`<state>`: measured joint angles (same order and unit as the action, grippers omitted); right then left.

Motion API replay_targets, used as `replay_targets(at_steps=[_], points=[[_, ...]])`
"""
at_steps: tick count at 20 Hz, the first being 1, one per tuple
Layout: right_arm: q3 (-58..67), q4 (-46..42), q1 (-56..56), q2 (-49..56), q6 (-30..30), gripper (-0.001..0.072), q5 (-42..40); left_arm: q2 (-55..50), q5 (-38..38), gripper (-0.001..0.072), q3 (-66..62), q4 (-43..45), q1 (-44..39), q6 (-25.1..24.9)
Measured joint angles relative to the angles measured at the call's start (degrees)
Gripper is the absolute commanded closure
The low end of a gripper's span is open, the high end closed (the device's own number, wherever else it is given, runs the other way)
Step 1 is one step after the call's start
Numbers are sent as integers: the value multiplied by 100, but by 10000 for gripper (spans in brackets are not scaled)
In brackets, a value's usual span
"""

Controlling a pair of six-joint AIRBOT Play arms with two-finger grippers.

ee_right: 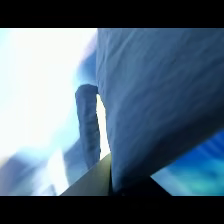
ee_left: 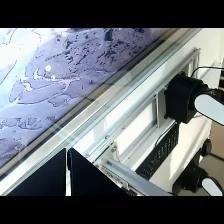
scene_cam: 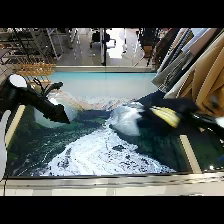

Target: Fold the clothes and pants, and hang the long-sleeved shirts on hangers.

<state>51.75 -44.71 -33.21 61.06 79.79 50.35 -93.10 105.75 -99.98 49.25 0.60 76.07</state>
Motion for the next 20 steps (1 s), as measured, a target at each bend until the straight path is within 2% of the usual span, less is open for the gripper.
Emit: replay_targets(at_steps=[5,6,8,9,12,15,18,20], points=[[-1169,-625,-2981,-575,-339,693,205,7,-7,678,0,0,-37,-26],[-1270,-831,-3412,-553,-387,625,326,7,-33,678,0,0,-57,-37],[-1305,-1436,-4083,-407,-487,49,629,9,-96,679,0,20,-81,-46],[-1228,-1727,-4253,-328,-511,8,820,15,-101,679,0,109,-87,-48],[-608,-2424,-4347,-164,-555,10,1462,140,-151,678,-48,1167,-39,26],[350,-2581,-3716,-98,-597,10,2310,551,-448,677,-114,3073,146,243],[911,-2205,-2214,-72,-761,11,3169,1147,-1071,678,-142,4317,549,778],[964,-2079,-916,-61,-837,16,3270,1502,-1456,677,-146,4780,901,1062]])
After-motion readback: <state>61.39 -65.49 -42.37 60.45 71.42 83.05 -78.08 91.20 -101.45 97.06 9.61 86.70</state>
